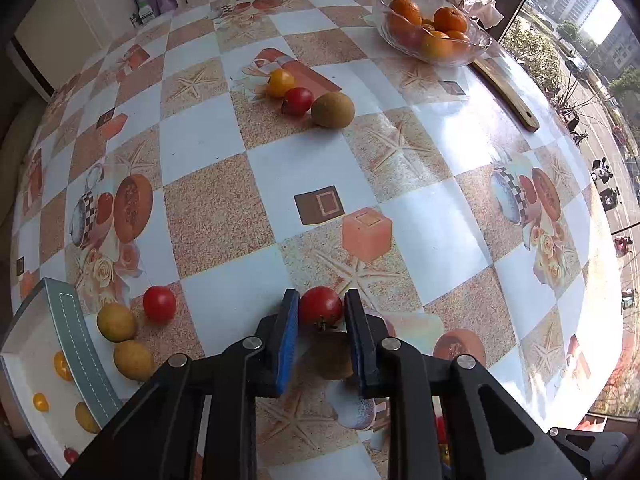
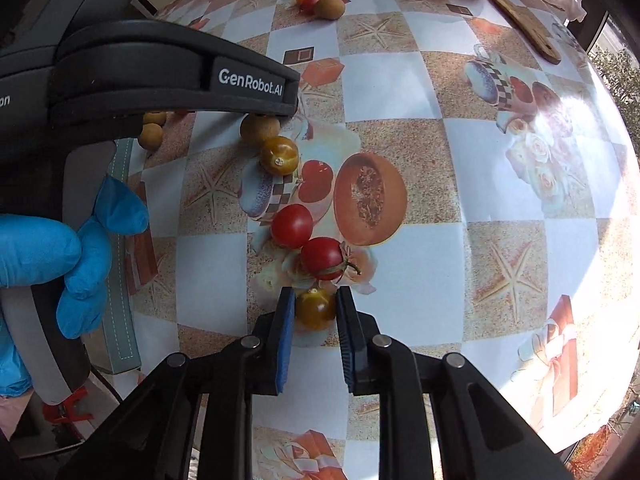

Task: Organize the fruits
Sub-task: 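Grasp a red cherry tomato with the left tool while the right tool grasps a yellow tomato, then carry both tomatoes into the white tray and open both tools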

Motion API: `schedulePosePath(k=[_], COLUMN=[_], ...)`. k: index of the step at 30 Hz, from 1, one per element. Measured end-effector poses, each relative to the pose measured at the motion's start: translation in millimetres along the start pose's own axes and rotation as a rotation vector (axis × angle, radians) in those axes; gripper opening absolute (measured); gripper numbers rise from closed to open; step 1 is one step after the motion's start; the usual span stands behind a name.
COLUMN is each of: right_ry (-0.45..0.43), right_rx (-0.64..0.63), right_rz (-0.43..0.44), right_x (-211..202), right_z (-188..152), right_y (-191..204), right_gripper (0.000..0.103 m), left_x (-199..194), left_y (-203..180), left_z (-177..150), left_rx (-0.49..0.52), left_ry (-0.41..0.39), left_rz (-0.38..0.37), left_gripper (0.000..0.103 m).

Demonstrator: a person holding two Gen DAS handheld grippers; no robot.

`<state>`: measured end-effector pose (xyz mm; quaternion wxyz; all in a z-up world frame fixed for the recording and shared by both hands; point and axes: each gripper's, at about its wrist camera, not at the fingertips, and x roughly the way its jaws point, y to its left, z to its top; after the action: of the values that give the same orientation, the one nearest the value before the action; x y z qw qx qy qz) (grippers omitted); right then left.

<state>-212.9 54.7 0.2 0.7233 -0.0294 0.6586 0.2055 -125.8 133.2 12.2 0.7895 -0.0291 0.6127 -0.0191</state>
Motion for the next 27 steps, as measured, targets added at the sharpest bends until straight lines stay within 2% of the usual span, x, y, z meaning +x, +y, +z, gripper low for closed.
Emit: schedulePosePath(k=[6,14,20,27], right_ry=[-0.007,-0.016,-0.018,-0.019], right_rx=[0.058,0.085,0.063,-0.039], right_rz=[0.052,0.065,0.082,0.114], right_x=[-10,-25,-28,-29], right_z=[1,11,27,38], right_y=[-18,-34,-23,23], right_gripper=[0.023,0.023,0.023,0.023], left_x=[-17,-57,-82,-101], left_y=[22,50,75,112], left_z=[-10,-35,-63,-118], left_rx=[-0.107,-0.2,-0.278,-0.371], left_ry=[-0.064,-0.134,-0.154,-0.138], left_rz=[-0.047,-0.011,0.03,0.091], left_gripper=[0.023,0.023,0.023,0.022])
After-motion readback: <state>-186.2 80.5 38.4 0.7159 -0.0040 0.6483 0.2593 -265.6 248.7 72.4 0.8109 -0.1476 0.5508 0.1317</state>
